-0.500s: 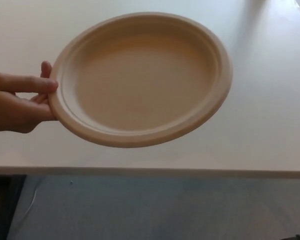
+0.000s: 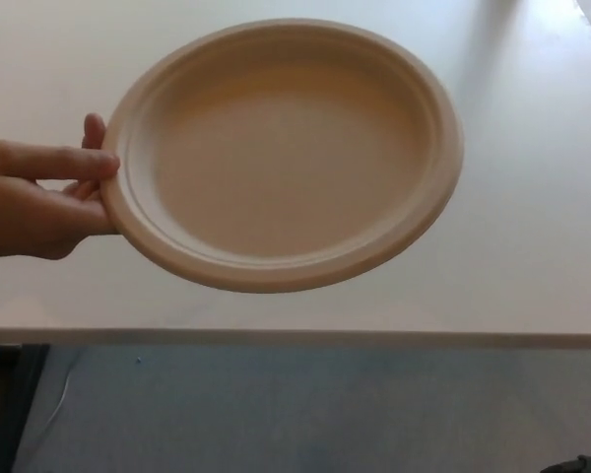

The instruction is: A person passes a plate to the robot and the robot grabs it with its left hand and places it at the centre of the table infront of it

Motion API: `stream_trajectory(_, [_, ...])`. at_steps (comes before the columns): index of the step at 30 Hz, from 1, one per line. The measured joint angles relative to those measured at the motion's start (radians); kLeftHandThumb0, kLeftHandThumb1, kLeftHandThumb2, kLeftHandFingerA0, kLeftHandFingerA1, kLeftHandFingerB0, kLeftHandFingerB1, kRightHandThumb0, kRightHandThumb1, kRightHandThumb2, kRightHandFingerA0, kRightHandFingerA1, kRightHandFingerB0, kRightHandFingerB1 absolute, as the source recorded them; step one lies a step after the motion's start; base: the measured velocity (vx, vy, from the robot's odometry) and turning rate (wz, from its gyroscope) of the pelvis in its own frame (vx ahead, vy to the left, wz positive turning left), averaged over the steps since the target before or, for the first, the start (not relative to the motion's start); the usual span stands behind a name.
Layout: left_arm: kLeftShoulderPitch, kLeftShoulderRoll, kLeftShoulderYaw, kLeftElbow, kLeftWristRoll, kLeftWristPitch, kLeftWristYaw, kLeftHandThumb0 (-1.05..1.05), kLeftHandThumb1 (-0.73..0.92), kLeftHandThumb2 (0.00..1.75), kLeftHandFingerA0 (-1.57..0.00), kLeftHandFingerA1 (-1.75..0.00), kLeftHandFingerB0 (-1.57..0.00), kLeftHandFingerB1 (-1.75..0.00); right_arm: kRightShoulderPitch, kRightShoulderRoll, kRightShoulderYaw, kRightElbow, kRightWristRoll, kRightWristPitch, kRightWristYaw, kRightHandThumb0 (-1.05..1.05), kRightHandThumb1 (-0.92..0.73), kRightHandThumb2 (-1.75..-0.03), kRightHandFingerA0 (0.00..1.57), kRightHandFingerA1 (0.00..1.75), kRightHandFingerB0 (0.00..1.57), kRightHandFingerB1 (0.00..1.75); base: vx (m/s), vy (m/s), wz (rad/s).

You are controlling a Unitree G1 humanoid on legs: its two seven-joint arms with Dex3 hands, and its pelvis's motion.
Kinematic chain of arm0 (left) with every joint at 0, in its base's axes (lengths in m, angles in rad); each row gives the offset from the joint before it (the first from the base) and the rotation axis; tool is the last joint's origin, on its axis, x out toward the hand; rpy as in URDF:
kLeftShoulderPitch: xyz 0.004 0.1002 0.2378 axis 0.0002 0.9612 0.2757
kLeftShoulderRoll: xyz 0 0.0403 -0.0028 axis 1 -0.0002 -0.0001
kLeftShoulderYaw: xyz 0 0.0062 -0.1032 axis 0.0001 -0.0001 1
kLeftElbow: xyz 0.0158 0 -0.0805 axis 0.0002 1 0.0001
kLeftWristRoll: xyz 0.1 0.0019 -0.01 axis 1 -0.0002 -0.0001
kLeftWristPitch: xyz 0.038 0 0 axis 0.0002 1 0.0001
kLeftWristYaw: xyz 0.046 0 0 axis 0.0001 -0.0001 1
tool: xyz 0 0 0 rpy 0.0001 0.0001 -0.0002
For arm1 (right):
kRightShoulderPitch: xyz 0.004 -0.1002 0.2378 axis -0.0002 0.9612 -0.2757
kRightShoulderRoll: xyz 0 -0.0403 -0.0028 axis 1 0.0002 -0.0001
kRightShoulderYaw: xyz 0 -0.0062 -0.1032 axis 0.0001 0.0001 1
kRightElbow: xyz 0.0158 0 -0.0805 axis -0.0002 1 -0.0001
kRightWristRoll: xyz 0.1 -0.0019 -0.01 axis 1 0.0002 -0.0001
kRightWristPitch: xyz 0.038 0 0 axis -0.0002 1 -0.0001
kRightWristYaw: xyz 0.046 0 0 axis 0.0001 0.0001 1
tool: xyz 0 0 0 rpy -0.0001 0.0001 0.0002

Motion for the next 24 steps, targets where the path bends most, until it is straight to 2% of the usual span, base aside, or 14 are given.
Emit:
stream_trajectory(2, [0.049, -0.008, 0.010, -0.092, -0.002, -0.033, 0.009, -0.58, 0.47, 0.78, -0.38, -0.48, -0.32, -0.44, -0.002, 0.000, 0.001, 0.004, -0.001, 0.000, 0.000, -0.58, -0.69, -0.60, 0.73, 0.78, 0.47, 0.55, 0.00, 0.000, 0.00])
stream_trajectory(3, [0.063, -0.011, 0.011, -0.119, -0.001, -0.041, 0.013, -0.55, 0.59, 0.59, -0.47, -0.38, -0.38, -0.33, -0.002, 0.000, 0.002, 0.004, -0.001, 0.000, 0.000, -0.58, -0.67, -0.60, 0.77, 0.82, 0.48, 0.55, 0.00, 0.000, 0.00])
stream_trajectory(7, [0.152, -0.034, 0.016, -0.305, 0.007, -0.081, 0.036, -0.56, 0.61, 0.59, -0.53, -0.38, -0.39, -0.34, -0.002, 0.000, 0.002, 0.005, -0.001, 0.000, 0.000, -0.57, -0.68, -0.59, 0.77, 0.80, 0.49, 0.54, 0.00, 0.000, 0.00])
stream_trajectory(8, [0.167, -0.037, 0.016, -0.338, 0.009, -0.086, 0.038, -0.63, 0.52, 0.83, -0.52, -0.51, -0.37, -0.45, -0.002, 0.000, 0.003, 0.005, -0.001, 0.000, 0.000, -0.58, -0.66, -0.60, 0.79, 0.79, 0.51, 0.54, 0.00, 0.000, 0.00])
stream_trajectory(15, [0.279, -0.051, 0.017, -0.643, 0.015, -0.131, 0.044, -0.60, 0.50, 0.82, -0.51, -0.51, -0.38, -0.47, -0.003, 0.000, 0.008, 0.005, -0.002, 0.001, 0.000, -0.57, -0.66, -0.60, 0.77, 0.80, 0.49, 0.54, 0.00, 0.000, 0.00])
stream_trajectory(16, [0.293, -0.052, 0.017, -0.678, 0.015, -0.136, 0.044, -0.56, 0.60, 0.59, -0.59, -0.39, -0.46, -0.35, -0.004, 0.001, 0.008, 0.005, -0.002, 0.001, 0.000, -0.56, -0.66, -0.59, 0.72, 0.80, 0.45, 0.54, 0.00, 0.000, 0.00])
stream_trajectory(17, [0.315, -0.053, 0.018, -0.741, 0.015, -0.145, 0.044, -0.56, 0.60, 0.59, -0.59, -0.39, -0.46, -0.35, -0.004, 0.001, 0.011, 0.005, -0.002, 0.001, 0.000, -0.56, -0.66, -0.59, 0.72, 0.80, 0.45, 0.54, 0.00, 0.000, 0.00])
stream_trajectory(18, [0.328, -0.055, 0.019, -0.774, 0.015, -0.150, 0.044, -0.54, 0.61, 0.59, -0.57, -0.42, -0.46, -0.35, -0.004, 0.001, 0.012, 0.005, -0.003, 0.001, 0.000, -0.60, -0.69, -0.60, 0.58, 0.73, 0.35, 0.53, 0.00, 0.000, 0.00])
stream_trajectory(19, [0.343, -0.057, 0.020, -0.813, 0.015, -0.156, 0.045, -0.54, 0.48, 0.79, -0.48, -0.54, -0.41, -0.48, -0.004, 0.001, 0.016, 0.006, -0.004, 0.001, 0.000, -0.62, -0.70, -0.61, 0.43, 0.63, 0.28, 0.49, 0.00, 0.000, 0.00])
stream_trajectory(20, [0.359, -0.059, 0.022, -0.851, 0.015, -0.164, 0.045, -0.54, 0.48, 0.79, -0.48, -0.54, -0.41, -0.48, -0.004, 0.001, 0.020, 0.006, -0.005, 0.002, 0.000, -0.62, -0.70, -0.61, 0.43, 0.63, 0.28, 0.49, 0.00, 0.000, 0.00])
stream_trajectory(21, [0.373, -0.062, 0.023, -0.885, 0.015, -0.170, 0.045, -0.53, 0.46, 0.76, -0.51, -0.52, -0.44, -0.47, -0.005, 0.001, 0.026, 0.008, -0.007, 0.004, 0.001, -0.60, -0.69, -0.59, 0.34, 0.55, 0.27, 0.44, 0.00, 0.000, 0.00])
stream_trajectory(24, [0.422, -0.084, 0.029, -1.015, 0.015, -0.208, 0.049, -0.55, 0.41, 0.74, -0.56, -0.52, -0.46, -0.47, -0.007, 0.001, 0.055, 0.016, -0.017, 0.018, 0.006, -0.63, -0.70, -0.61, 0.31, 0.55, 0.26, 0.43, 0.00, 0.000, 0.00])
